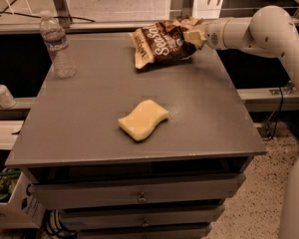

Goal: Move brown chip bag near water bottle

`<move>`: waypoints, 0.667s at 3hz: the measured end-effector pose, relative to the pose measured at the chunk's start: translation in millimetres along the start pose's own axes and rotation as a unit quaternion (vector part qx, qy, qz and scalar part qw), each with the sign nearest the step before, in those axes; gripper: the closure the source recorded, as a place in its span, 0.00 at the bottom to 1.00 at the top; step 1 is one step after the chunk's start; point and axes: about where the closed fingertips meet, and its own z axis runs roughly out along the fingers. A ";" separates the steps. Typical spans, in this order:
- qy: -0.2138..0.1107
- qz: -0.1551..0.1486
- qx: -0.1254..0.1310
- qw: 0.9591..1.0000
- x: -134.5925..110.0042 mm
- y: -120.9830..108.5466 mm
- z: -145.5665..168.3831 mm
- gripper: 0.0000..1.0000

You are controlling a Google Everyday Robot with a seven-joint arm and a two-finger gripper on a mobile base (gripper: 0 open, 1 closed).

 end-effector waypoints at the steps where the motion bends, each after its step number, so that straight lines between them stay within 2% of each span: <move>1: -0.009 0.006 -0.013 1.000 -17.6 41.1 -3.4 1.00; 2: -0.020 0.014 -0.017 1.000 -33.8 76.5 5.5 1.00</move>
Offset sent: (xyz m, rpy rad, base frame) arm -0.0591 0.1047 0.0393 0.0909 -0.0143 0.0145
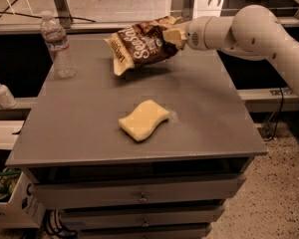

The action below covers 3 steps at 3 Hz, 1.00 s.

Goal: Move brown chip bag near water bottle

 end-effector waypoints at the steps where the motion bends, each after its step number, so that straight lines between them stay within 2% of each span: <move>1: -0.003 0.002 0.011 1.000 -7.9 23.4 16.6 1.00; 3: 0.008 0.000 0.031 0.999 -9.4 55.6 43.6 1.00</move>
Offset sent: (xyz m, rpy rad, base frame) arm -0.0061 0.0745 0.0027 -0.0206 -0.0119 -0.0899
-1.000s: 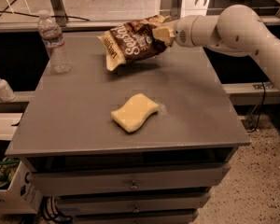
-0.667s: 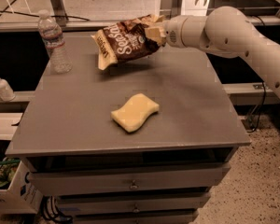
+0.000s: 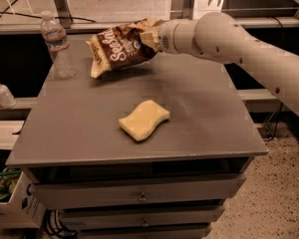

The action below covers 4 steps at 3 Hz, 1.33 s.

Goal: Move brown chip bag near water bottle

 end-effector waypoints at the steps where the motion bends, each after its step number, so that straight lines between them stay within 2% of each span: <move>1: 0.010 0.002 0.003 1.000 7.0 12.2 9.6 1.00; 4: 0.024 0.012 -0.006 1.000 16.4 40.5 27.9 1.00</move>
Offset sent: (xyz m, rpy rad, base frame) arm -0.0065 0.0351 -0.0251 -0.0167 0.0496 -0.0165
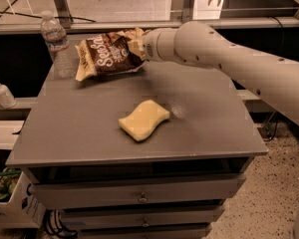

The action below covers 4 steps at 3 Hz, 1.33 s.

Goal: Move brown chip bag near water bottle

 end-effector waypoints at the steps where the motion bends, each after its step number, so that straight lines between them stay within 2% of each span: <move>1: 0.007 0.001 -0.002 1.000 5.4 4.5 3.3 1.00; 2: 0.018 0.003 -0.006 1.000 11.4 7.4 5.8 0.82; 4: 0.036 0.003 -0.007 0.999 19.8 4.7 6.1 0.35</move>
Offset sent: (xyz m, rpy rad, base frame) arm -0.0044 0.0044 -0.0207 -0.0270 0.0580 0.0072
